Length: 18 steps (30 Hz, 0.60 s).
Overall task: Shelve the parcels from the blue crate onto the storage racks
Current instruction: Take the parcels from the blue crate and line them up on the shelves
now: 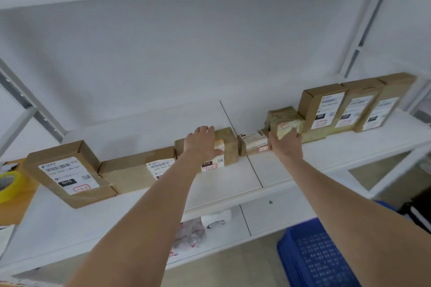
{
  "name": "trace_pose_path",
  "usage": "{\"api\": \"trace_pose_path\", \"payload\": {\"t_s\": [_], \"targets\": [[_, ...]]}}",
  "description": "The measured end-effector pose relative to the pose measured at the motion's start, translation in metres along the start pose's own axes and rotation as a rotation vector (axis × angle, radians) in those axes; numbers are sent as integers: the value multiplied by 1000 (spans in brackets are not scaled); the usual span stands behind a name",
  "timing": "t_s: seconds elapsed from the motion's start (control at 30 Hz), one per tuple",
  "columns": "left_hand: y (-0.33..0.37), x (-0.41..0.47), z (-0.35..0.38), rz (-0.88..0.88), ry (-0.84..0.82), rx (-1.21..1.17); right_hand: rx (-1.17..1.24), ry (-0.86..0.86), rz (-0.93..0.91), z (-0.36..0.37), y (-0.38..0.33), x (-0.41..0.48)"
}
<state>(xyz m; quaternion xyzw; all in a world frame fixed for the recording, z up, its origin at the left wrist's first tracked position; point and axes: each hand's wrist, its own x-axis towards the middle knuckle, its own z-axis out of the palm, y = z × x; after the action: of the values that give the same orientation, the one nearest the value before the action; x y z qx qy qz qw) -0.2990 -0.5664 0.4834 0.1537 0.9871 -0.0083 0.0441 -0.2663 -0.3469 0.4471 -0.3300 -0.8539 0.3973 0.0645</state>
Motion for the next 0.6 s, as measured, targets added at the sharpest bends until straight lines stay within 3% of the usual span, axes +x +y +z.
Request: {"api": "trace_pose_path", "payload": {"t_s": [0.37, 0.6], "targets": [[75, 41, 14, -124, -66, 16, 393, -36, 105, -29, 33, 80], [118, 72, 0, -63, -29, -287, 655, 43, 151, -28, 36, 94]]}}
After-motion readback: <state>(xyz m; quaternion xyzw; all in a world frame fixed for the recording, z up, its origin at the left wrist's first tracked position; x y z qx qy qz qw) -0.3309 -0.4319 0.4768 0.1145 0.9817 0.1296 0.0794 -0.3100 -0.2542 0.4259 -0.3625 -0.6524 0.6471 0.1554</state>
